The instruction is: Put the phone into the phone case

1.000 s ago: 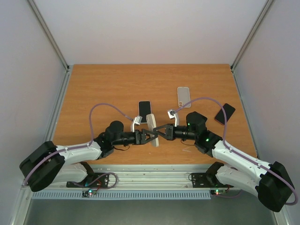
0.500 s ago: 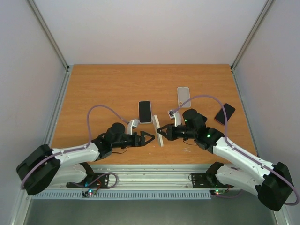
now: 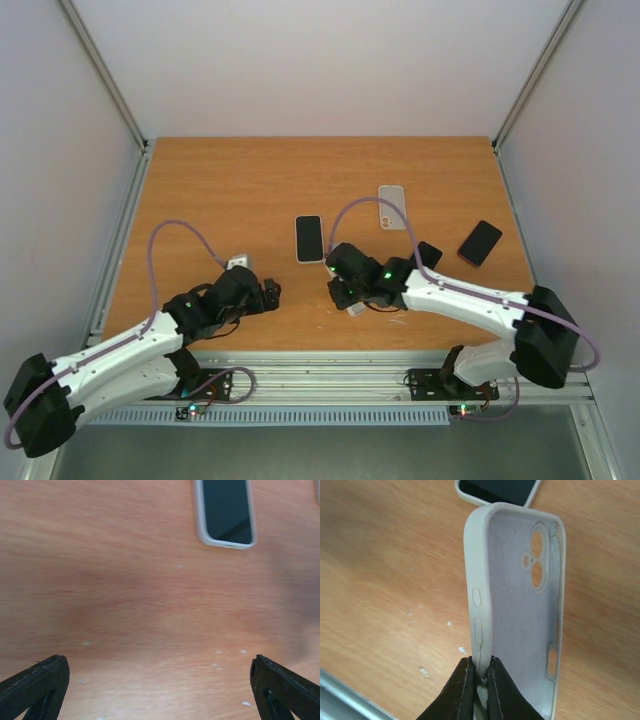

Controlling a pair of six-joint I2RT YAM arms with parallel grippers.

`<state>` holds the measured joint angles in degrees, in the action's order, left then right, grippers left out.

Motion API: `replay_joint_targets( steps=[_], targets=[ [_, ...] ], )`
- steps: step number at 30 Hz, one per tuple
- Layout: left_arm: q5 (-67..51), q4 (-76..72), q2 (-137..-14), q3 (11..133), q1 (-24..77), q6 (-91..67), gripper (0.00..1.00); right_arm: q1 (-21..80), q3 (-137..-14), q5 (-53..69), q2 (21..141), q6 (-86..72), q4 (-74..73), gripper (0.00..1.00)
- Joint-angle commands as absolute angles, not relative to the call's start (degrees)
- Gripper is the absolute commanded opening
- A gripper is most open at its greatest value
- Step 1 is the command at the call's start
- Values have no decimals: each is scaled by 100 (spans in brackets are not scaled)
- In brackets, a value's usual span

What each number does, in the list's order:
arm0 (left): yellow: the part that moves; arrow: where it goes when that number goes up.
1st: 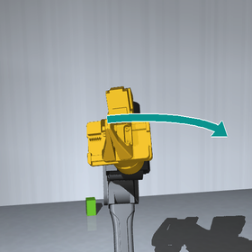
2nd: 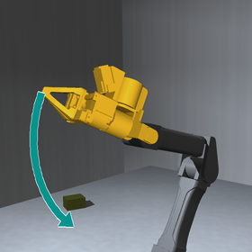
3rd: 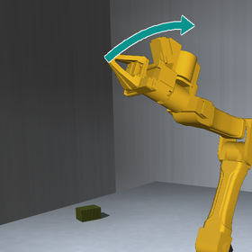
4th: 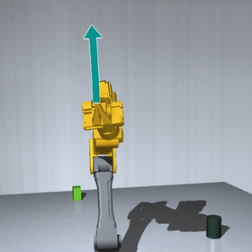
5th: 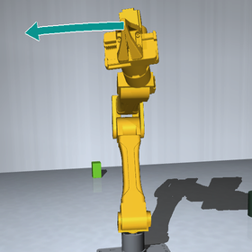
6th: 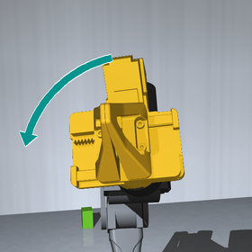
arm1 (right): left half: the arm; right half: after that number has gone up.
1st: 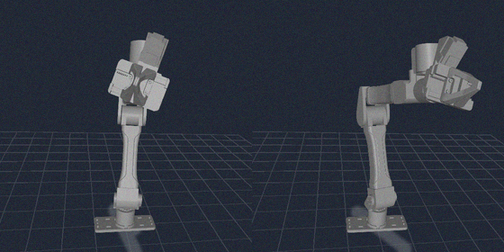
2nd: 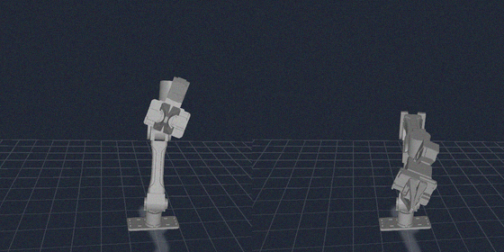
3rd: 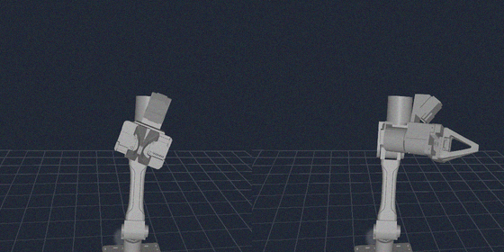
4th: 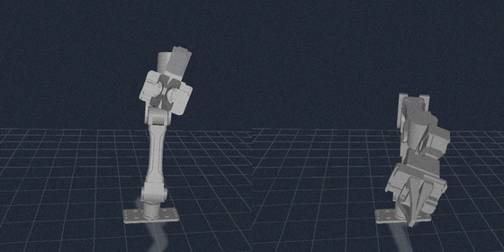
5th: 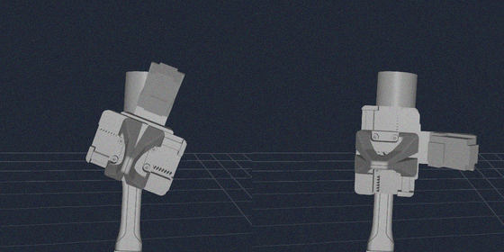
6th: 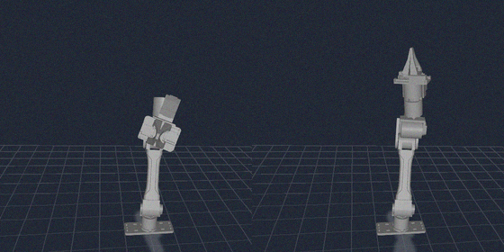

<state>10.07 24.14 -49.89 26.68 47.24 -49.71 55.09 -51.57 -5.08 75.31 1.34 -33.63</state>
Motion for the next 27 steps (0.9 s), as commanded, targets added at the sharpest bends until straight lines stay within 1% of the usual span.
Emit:
replay_joint_targets(
  steps=[1,5,15,21,23,27],
  targets=[
    [1898,3460,-4668,2710,4716,-5175,99,5874,-5646,-1839,8191,70,-3940,1],
    [2040,3642,-4579,2703,4719,-5306,99,6101,-6128,-2359,8946,-226,-4261,1],
    [2066,3711,-4577,2664,4711,-5379,99,6451,-6895,-2510,10339,-642,-4544,1],
    [2040,3712,-4575,2640,4712,-5388,99,6564,-7205,-2436,10791,-756,-4543,2],
    [2030,3712,-4578,2645,4718,-5379,99,6573,-7241,-2343,10857,-756,-4480,5],
    [2015,3718,-4578,2632,4716,-5370,99,6572,-7287,-2190,10919,-744,-4371,6]
  ],
)
